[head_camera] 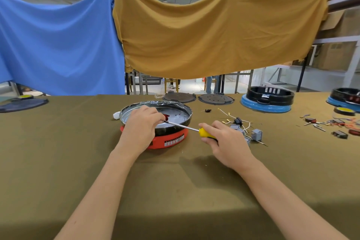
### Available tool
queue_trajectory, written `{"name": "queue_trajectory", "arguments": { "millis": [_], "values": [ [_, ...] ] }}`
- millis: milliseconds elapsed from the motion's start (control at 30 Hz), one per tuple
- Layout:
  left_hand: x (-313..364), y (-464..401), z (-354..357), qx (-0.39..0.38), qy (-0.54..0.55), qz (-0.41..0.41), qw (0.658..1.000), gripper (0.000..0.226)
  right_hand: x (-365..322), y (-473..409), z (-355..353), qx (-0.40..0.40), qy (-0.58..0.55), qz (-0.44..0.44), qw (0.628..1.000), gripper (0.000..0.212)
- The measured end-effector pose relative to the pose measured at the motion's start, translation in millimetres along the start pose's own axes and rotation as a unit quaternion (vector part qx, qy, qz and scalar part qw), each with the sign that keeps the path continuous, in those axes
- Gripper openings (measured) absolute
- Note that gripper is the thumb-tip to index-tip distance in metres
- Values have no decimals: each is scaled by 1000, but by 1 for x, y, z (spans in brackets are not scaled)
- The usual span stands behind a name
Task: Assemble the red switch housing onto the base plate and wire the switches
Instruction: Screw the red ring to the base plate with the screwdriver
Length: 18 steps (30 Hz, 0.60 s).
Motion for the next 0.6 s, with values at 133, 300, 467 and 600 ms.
{"name": "queue_trajectory", "arguments": {
  "millis": [133,300,467,600],
  "values": [
    [-3,0,2,-50,2,9,999,21,0,0,12,-55,-39,6,998,43],
    [-15,1,2,-51,114,-72,990,21,0,1,15,-64,-31,18,997,43],
    [-20,-2,2,-68,195,-143,968,31,0,0,17,-61,-49,33,996,43],
    [-54,20,-3,41,165,-318,933,69,8,0,17,-56,-54,58,995,42]
  ]
}}
Point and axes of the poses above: each hand's wrist, its own y-axis away from the middle knuckle, its own z-axis out of the palm, x = y × z, the point moved 8 cm from there along -y, towards the middle knuckle, and after that the axes turned 6 degrees about y, right-handed, at the moved point
